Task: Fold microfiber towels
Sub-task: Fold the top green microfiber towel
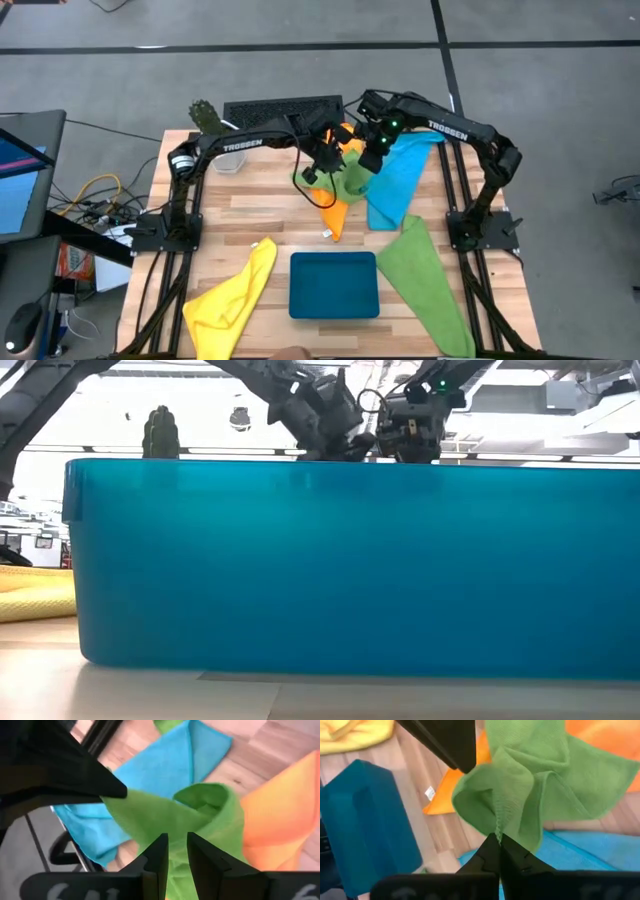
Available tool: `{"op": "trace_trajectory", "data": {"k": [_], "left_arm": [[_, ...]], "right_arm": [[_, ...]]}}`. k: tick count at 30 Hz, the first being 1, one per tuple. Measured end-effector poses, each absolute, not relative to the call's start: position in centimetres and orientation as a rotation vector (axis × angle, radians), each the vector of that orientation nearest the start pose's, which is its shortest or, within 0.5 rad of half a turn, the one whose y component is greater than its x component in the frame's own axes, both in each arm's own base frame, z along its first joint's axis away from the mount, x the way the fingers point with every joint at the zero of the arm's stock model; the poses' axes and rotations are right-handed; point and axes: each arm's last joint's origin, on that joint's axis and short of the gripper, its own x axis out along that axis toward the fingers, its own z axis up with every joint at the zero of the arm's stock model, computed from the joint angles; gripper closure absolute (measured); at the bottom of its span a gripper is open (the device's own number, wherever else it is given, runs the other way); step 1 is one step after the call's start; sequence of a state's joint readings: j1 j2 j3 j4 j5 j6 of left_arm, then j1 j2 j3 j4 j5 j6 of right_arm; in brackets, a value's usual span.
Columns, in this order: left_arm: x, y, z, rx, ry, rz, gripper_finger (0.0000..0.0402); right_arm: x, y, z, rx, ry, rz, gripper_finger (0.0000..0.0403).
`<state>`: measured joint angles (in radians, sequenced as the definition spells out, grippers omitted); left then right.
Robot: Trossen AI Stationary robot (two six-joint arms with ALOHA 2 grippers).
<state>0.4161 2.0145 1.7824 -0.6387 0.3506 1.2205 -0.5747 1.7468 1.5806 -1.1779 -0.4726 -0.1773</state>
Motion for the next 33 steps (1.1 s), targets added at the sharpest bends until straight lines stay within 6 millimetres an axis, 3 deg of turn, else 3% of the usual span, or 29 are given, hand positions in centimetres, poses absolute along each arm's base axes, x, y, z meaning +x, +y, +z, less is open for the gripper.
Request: {"op": "trace_trajectory", "data": {"k": [6,17,20,23,30,33], "left_arm": [[42.4,17.1,26.3,0.930,0.701,-0.397,0.0338],[42.3,17.0,26.5,0.979,0.701,-0.409,0.0338],[41.7,16.0,28.1,0.873,0.697,-0.369,0.0338],[41.0,14.8,29.3,0.753,0.622,-0.466,0.0338],[41.7,12.4,29.0,0.736,0.554,-0.597,0.0338],[42.0,11.8,27.6,0.809,0.527,-0.625,0.0338]], "right_arm": [[29.0,-17.0,29.3,0.518,1.170,0.002,0.0382],[28.7,-17.1,29.4,0.492,1.173,0.030,0.0385],[28.8,-17.3,29.6,0.480,1.149,0.028,0.0376],[28.9,-17.3,29.7,0.469,1.129,0.046,0.0372],[29.6,-16.6,29.6,0.444,1.123,0.066,0.0386],[29.7,-16.2,29.6,0.444,1.141,0.075,0.0379]]}}
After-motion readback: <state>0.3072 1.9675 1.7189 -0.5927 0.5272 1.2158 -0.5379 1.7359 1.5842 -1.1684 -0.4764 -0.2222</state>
